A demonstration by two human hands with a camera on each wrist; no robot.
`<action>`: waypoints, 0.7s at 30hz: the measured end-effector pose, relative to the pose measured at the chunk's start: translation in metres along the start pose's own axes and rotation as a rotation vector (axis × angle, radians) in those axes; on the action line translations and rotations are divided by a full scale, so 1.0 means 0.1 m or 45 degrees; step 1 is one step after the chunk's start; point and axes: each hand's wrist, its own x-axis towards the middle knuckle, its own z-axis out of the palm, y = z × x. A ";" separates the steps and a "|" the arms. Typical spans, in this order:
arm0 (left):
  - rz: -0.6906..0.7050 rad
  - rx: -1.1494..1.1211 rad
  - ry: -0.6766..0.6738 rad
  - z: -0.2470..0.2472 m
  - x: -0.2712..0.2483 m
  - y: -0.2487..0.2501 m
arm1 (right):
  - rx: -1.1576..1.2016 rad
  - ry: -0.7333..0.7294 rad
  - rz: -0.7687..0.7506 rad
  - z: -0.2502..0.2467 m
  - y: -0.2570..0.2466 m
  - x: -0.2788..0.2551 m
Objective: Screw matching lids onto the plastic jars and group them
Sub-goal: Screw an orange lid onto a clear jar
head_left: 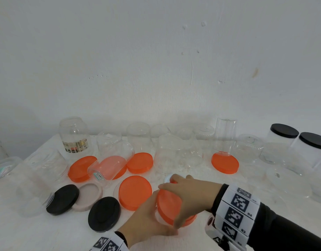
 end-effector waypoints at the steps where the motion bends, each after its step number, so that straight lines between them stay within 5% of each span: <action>1: 0.008 -0.019 0.003 0.00 -0.01 0.00 | 0.002 0.012 0.019 0.01 0.00 0.01; 7: 0.016 -0.063 0.009 0.00 -0.02 0.00 | -0.020 0.097 0.174 0.02 -0.02 0.02; 14: 0.014 0.009 0.037 0.03 0.00 -0.03 | -0.059 0.028 -0.058 0.00 -0.04 0.01; 21: 0.030 -0.064 0.029 0.03 0.00 -0.06 | -0.072 0.155 0.181 0.04 -0.07 0.03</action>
